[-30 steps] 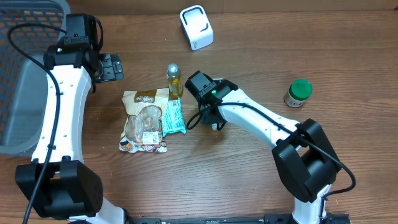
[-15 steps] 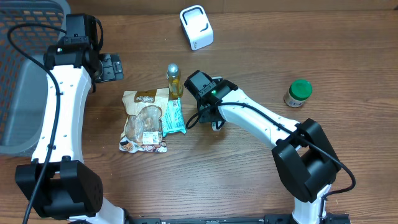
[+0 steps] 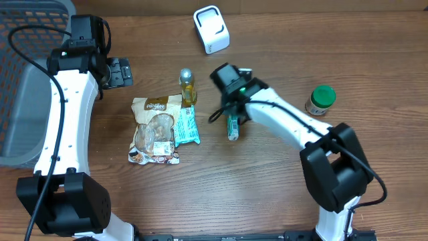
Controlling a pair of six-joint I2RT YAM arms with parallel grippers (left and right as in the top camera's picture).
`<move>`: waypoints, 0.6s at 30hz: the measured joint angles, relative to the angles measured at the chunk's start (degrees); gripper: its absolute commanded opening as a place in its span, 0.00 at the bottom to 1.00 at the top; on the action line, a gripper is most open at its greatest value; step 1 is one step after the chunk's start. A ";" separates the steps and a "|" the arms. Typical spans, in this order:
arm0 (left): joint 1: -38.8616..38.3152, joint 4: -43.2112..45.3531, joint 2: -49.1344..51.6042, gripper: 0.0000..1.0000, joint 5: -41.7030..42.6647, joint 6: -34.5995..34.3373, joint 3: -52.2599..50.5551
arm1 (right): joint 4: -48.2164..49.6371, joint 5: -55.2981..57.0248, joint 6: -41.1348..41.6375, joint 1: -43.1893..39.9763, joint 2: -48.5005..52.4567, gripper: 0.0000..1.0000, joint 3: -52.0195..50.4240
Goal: Scan the item barcode
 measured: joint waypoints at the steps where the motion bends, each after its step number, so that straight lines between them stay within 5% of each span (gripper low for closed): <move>1: 0.00 0.00 -0.02 1.00 0.00 0.00 0.00 | -0.28 -0.61 0.24 -0.85 0.00 0.38 0.00; 5: 0.00 0.00 -0.02 0.99 0.00 -0.02 0.00 | -2.75 -2.73 1.16 -3.04 0.00 0.33 -0.02; 10: 0.00 0.00 -0.02 1.00 0.00 0.00 0.00 | -5.51 -4.11 1.31 -3.02 0.00 0.08 -0.02; 18: 0.00 0.00 -0.02 1.00 0.00 -0.02 0.00 | -11.30 -6.91 1.75 -2.99 0.00 0.04 -0.02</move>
